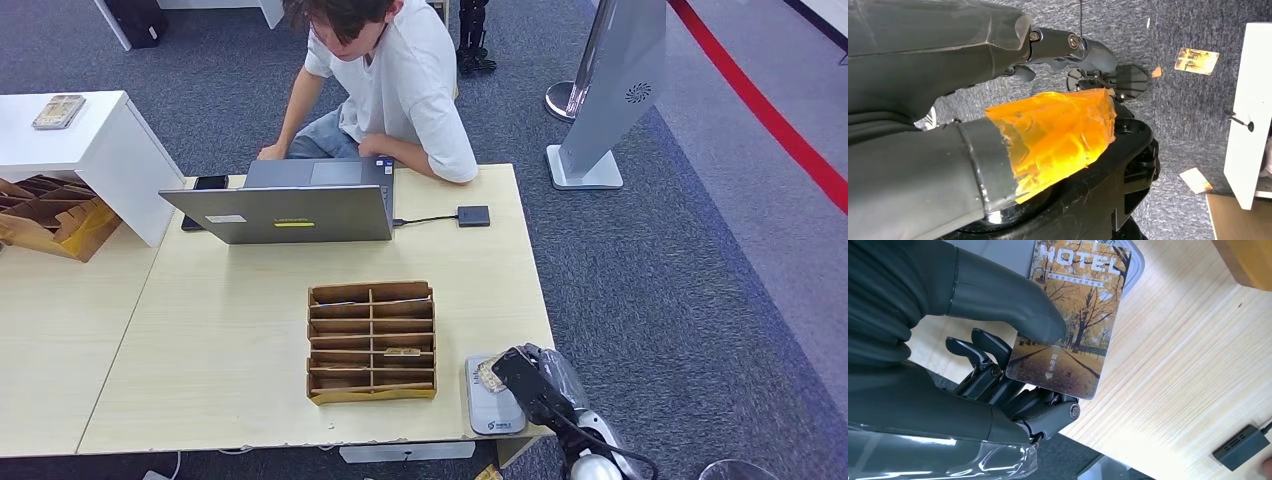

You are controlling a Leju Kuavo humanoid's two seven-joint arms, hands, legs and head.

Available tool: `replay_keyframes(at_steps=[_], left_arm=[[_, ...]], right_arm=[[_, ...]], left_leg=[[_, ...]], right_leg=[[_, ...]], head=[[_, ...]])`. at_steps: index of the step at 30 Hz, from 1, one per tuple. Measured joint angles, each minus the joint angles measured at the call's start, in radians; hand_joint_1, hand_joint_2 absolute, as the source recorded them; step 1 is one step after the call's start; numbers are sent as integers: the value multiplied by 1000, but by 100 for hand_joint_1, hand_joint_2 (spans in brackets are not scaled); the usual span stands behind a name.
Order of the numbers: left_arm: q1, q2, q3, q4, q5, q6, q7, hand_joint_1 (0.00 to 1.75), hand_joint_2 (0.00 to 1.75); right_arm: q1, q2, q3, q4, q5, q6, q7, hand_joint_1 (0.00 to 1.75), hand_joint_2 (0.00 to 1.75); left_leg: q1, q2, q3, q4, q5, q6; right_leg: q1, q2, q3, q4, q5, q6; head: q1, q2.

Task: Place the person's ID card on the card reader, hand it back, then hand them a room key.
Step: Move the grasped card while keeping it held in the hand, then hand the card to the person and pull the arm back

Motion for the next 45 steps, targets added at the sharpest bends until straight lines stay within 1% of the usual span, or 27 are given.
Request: replay_keyframes(at_steps=[14, 30, 36, 45], left_arm=[[0, 0, 10, 0, -6, 2, 0, 0, 0], [0, 0, 11, 0, -11, 3, -1, 0, 0], [0, 0, 12, 0, -16, 8, -3, 0, 0], [1, 0, 18, 0, -21, 15, -11, 0, 0]], right_arm=[[-7, 3, 9, 13, 61, -24, 21, 175, 175], [-11, 7, 14, 20, 90, -39, 30, 175, 175], [-7, 14, 14, 0, 112, -79, 9, 175, 175], [0, 14, 14, -94, 173, -140, -26, 175, 175]], left_leg=[[0, 0, 0, 0, 0, 0], [0, 0, 0, 0, 0, 0], [0, 0, 0, 0, 0, 0], [0, 0, 0, 0, 0, 0]], right_leg=[[0, 0, 0, 0, 0, 0], [0, 0, 0, 0, 0, 0], [0, 0, 0, 0, 0, 0], [0, 0, 0, 0, 0, 0]], head=[[0, 0], [0, 0], [0, 0], [0, 0]])
